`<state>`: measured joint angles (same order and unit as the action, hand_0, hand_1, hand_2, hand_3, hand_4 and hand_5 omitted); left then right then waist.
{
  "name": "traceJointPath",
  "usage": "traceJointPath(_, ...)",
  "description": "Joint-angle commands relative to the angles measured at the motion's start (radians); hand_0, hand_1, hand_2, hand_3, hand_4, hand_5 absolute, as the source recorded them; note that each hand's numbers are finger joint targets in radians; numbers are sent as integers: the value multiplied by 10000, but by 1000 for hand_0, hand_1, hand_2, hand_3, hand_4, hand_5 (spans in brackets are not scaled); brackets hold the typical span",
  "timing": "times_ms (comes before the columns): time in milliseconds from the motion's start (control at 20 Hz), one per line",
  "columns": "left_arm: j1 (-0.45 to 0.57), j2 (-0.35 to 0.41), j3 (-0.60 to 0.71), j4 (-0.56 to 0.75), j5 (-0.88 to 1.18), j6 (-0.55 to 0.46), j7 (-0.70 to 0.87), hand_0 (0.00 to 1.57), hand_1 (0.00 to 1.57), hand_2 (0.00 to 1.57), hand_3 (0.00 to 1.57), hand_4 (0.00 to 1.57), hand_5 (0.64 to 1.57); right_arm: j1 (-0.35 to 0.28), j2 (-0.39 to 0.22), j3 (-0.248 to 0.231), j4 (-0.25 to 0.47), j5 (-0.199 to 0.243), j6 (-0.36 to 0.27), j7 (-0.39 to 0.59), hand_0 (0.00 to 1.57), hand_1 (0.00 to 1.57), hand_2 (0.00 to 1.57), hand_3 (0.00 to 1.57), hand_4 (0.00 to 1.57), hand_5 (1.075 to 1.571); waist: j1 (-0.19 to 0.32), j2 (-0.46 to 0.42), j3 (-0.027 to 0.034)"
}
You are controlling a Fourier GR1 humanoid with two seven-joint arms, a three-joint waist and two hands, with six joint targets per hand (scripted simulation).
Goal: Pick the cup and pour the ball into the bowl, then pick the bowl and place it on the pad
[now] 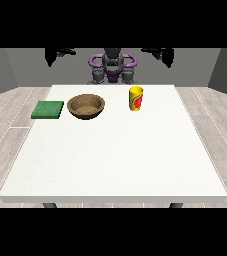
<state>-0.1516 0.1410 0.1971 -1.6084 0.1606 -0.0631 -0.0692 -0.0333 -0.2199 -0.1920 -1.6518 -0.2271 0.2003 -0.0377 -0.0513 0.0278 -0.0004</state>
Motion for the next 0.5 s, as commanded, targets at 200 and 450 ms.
traceJointPath(200,344,-743,-215,2494,-933,25,-3597,0,0,0,0,0,1527,-429,203,-25,157,102,-34,-440,0,0,0,0,0,1571,-245,1045,-3)
traceJointPath(450,-627,-1323,-481,4010,-1429,808,-4554,0,0,0,0,0,1517,-735,-44,-209,883,304,349,-1275,0,0,0,0,0,1571,-525,1482,0)
